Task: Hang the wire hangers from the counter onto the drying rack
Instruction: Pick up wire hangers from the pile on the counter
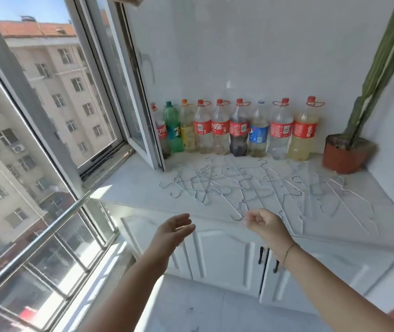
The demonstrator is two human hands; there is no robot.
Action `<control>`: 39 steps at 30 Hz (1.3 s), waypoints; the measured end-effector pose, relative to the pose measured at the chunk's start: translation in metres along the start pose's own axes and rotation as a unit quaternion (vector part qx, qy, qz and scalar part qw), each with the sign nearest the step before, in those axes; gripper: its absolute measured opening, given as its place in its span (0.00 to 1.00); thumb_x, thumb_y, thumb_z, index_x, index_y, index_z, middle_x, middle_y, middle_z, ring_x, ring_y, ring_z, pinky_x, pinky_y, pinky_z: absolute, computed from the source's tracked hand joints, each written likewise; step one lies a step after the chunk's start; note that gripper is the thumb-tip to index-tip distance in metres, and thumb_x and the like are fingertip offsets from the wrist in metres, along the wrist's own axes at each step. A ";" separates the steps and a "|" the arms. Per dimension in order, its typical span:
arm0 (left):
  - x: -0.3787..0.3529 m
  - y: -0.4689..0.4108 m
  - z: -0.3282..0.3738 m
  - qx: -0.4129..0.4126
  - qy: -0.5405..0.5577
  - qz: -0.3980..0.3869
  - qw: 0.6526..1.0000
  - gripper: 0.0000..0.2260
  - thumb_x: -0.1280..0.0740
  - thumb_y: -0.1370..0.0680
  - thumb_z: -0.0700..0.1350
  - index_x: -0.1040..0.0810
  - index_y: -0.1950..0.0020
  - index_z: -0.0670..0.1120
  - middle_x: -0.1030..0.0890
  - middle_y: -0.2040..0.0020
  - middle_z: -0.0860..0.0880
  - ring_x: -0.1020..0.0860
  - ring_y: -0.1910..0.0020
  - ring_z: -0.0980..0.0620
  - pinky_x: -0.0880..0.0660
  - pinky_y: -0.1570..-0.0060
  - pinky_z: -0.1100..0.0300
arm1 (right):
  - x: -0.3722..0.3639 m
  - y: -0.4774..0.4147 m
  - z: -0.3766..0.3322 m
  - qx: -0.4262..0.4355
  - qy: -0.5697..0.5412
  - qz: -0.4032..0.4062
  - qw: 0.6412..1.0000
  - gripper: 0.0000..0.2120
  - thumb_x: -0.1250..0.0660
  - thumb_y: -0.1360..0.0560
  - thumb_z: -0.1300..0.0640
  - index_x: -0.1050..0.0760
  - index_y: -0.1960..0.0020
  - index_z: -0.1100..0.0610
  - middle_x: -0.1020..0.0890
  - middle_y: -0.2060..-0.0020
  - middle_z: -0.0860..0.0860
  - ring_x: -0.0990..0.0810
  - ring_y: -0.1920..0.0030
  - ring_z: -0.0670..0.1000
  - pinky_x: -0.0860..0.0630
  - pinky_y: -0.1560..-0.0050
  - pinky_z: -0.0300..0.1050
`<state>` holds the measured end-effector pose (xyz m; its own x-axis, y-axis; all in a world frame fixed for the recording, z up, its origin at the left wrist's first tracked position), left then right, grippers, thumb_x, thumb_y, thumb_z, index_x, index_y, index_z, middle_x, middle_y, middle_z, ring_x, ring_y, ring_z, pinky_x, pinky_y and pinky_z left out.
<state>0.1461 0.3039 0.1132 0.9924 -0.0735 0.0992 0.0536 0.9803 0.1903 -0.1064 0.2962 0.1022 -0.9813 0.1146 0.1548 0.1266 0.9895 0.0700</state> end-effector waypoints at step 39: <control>0.048 -0.415 -0.087 0.267 0.254 0.242 0.898 0.04 0.36 0.23 0.41 0.25 0.57 0.45 0.25 0.61 0.48 0.25 0.62 0.50 0.30 0.59 0.60 | -0.113 -0.429 0.102 -0.119 0.132 -0.080 0.981 0.08 0.32 0.30 0.63 0.21 0.50 0.60 0.20 0.57 0.53 0.22 0.56 0.49 0.29 0.51 0.39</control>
<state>0.1814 -0.0902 -0.0458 0.8155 0.5626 -0.1357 -0.3238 0.6379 0.6987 -0.0644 -0.1319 -0.0460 -0.9237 -0.0979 0.3703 0.0354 0.9409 0.3369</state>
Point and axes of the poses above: each hand's wrist, its own y-axis away from the middle knuckle, its own x-axis out of the back of the hand, z = x × y, the point moved 2 cm from there along -y, towards the middle knuckle
